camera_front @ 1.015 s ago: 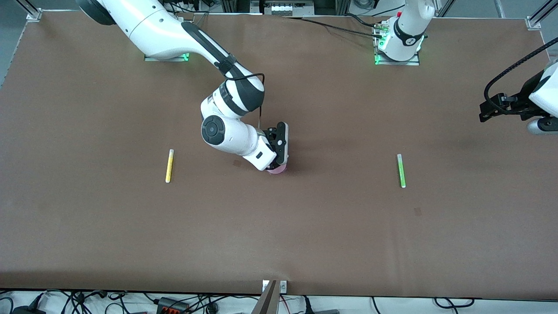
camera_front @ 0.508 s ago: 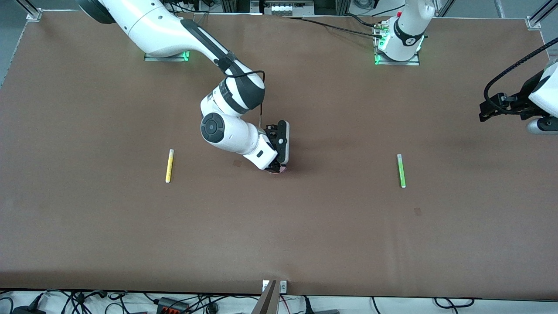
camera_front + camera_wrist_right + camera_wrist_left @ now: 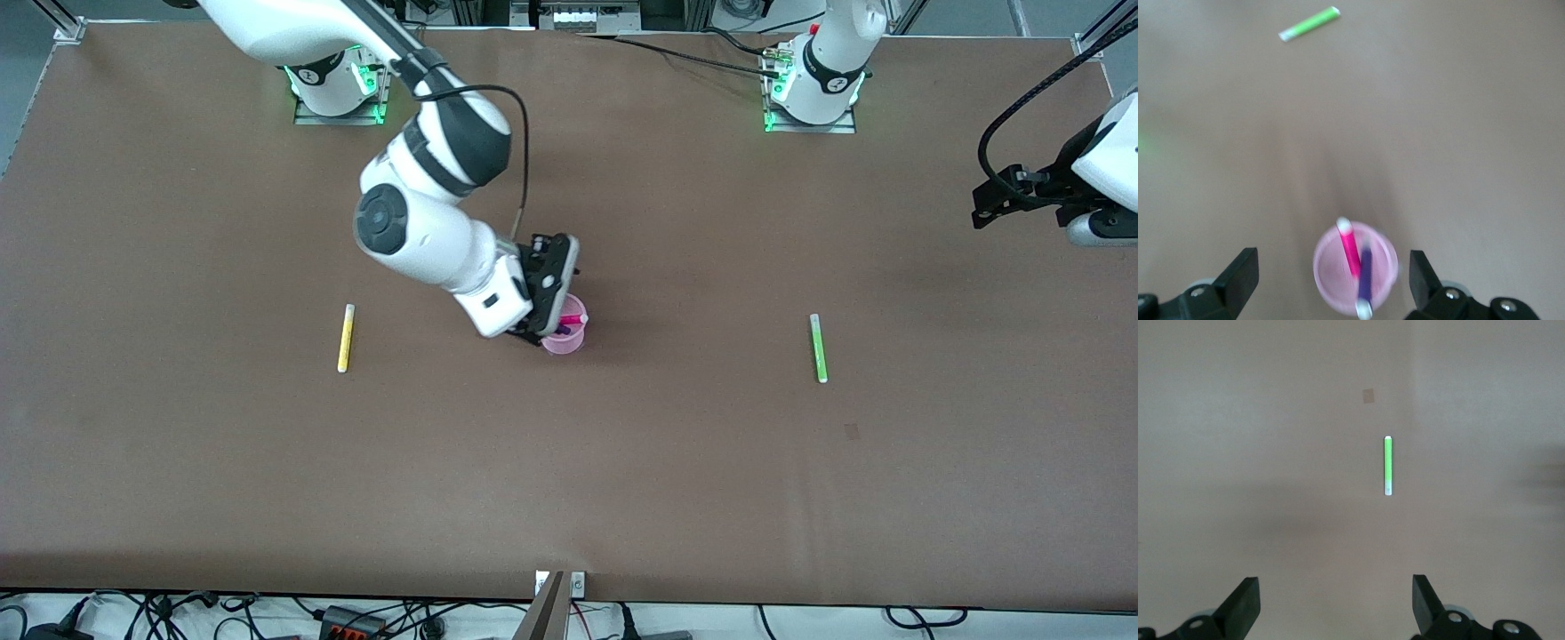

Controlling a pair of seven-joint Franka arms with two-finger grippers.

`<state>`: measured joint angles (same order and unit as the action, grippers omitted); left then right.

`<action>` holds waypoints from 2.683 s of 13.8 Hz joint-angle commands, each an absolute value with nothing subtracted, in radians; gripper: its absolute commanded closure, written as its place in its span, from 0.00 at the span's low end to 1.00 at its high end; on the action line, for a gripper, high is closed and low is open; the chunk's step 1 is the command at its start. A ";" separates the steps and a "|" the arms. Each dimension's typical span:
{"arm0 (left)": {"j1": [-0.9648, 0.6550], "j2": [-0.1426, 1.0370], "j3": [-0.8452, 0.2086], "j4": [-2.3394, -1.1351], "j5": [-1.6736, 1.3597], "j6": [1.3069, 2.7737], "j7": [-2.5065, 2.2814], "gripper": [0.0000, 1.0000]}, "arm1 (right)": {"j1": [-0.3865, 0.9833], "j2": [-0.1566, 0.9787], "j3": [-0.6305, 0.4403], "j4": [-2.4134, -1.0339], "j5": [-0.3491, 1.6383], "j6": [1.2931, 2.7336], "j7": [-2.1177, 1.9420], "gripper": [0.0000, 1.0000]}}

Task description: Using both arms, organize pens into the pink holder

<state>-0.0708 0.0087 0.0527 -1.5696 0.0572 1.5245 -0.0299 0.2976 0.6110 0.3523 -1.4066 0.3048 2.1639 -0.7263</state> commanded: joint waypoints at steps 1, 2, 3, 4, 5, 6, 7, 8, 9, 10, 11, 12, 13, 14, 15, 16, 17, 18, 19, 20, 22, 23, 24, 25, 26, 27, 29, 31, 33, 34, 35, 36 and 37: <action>-0.060 -0.020 0.051 -1.606 0.038 1.537 -0.023 0.00 | 0.195 0.586 0.365 -1.425 0.293 2.064 -0.599 0.00; -0.060 -0.021 0.051 -1.606 0.038 1.537 -0.023 0.00 | 0.167 0.578 0.362 -1.424 0.288 2.027 -0.560 0.00; -0.060 -0.021 0.049 -1.606 0.038 1.537 -0.023 0.00 | 0.143 0.569 0.351 -1.422 0.269 1.996 -0.514 0.00; -0.060 -0.021 0.046 -1.603 0.038 1.534 -0.021 0.00 | 0.131 0.554 0.335 -1.424 0.229 1.967 -0.462 0.00; -0.054 -0.020 0.045 -1.597 0.038 1.534 -0.020 0.00 | 0.130 0.536 0.319 -1.424 0.186 1.921 -0.390 0.00; -0.055 -0.020 0.044 -1.592 0.038 1.532 -0.020 0.00 | 0.130 0.523 0.304 -1.422 0.166 1.872 -0.273 0.00; -0.054 -0.018 0.044 -1.592 0.038 1.534 -0.020 0.00 | 0.127 0.506 0.295 -1.422 0.163 1.846 -0.161 0.00; -0.052 -0.017 0.043 -1.592 0.037 1.534 -0.020 0.00 | 0.121 0.491 0.282 -1.422 0.163 1.821 -0.084 0.00; -0.052 -0.015 0.041 -1.592 0.037 1.532 -0.020 0.00 | 0.115 0.480 0.282 -1.422 0.167 1.792 -0.031 0.00; -0.051 -0.015 0.032 -1.592 0.037 1.531 -0.021 0.00 | 0.095 0.468 0.282 -1.420 0.170 1.767 0.016 0.00; -0.051 -0.009 0.032 -1.592 0.037 1.529 -0.021 0.00 | 0.077 0.459 0.282 -1.420 0.173 1.737 0.062 0.00; -0.052 -0.009 0.032 -1.591 0.038 1.528 -0.021 0.00 | 0.062 0.448 0.281 -1.419 0.170 1.692 0.121 0.00; -0.054 -0.009 0.032 -1.591 0.038 1.526 -0.021 0.00 | 0.042 0.446 0.278 -1.416 0.167 1.643 0.167 0.00; -0.054 -0.009 0.032 -1.591 0.037 1.526 -0.021 0.00 | 0.026 0.440 0.276 -1.404 0.163 1.602 0.195 0.00; -0.054 -0.009 0.032 -1.591 0.037 1.523 -0.021 0.00 | 0.011 0.427 0.272 -1.388 0.150 1.570 0.212 0.00; -0.054 -0.009 0.032 -1.591 0.038 1.523 -0.021 0.00 | 0.009 0.423 0.256 -1.379 0.126 1.554 0.209 0.00; -0.054 -0.009 0.032 -1.589 0.038 1.523 -0.021 0.00 | 0.008 0.420 0.239 -1.359 0.092 1.536 0.203 0.00; -0.054 -0.009 0.032 -1.589 0.038 1.523 -0.020 0.00 | 0.008 0.419 0.213 -1.332 0.071 1.531 0.198 0.00; -0.054 -0.009 0.032 -1.589 0.038 1.522 -0.021 0.00 | 0.008 0.419 0.177 -1.298 0.061 1.526 0.196 0.00; -0.052 -0.009 0.034 -1.589 0.038 1.523 -0.020 0.00 | 0.008 0.419 0.145 -1.269 0.057 1.519 0.196 0.00; -0.052 -0.008 0.034 -1.589 0.038 1.523 -0.020 0.00 | 0.009 0.405 0.089 -1.255 0.052 1.502 0.202 0.00; -0.054 -0.009 0.032 -1.589 0.037 1.522 -0.023 0.00 | 0.020 0.375 0.043 -1.259 0.052 1.509 0.202 0.00; -0.055 -0.009 0.031 -1.589 0.037 1.519 -0.023 0.00 | 0.026 0.355 0.008 -1.262 0.054 1.508 0.198 0.00; -0.063 -0.009 0.031 -1.589 0.037 1.514 -0.021 0.00 | 0.022 0.338 -0.014 -1.269 0.055 1.508 0.198 0.00; -0.064 -0.009 0.031 -1.589 0.037 1.516 -0.018 0.00 | 0.009 0.325 -0.017 -1.273 0.054 1.511 0.180 0.00; -0.063 -0.008 0.032 -1.588 0.038 1.520 -0.018 0.00 | -0.006 0.310 -0.024 -1.281 0.051 1.508 0.125 0.00; -0.054 -0.008 0.032 -1.588 0.038 1.525 -0.015 0.00 | -0.028 0.284 -0.032 -1.290 0.023 1.511 0.014 0.00; -0.052 -0.008 0.032 -1.589 0.011 1.523 0.005 0.00 | -0.029 0.272 -0.031 -1.293 -0.009 1.497 0.008 0.00; -0.052 -0.008 0.038 -1.589 -0.041 1.526 0.006 0.00 | -0.032 0.238 -0.029 -1.339 -0.009 1.483 0.020 0.00; -0.052 -0.008 0.038 -1.589 -0.040 1.528 0.006 0.00 | -0.032 0.198 -0.029 -1.394 -0.009 1.503 0.018 0.00; -0.052 -0.008 0.038 -1.591 -0.041 1.528 0.008 0.00 | -0.029 0.152 -0.029 -1.464 -0.009 1.546 0.017 0.00; -0.052 -0.008 0.038 -1.589 -0.040 1.528 0.011 0.00 | -0.028 0.111 -0.026 -1.535 -0.011 1.590 0.003 0.00; -0.054 -0.008 0.032 -1.589 -0.040 1.526 0.021 0.00 | -0.029 0.074 -0.026 -1.595 -0.011 1.615 -0.001 0.00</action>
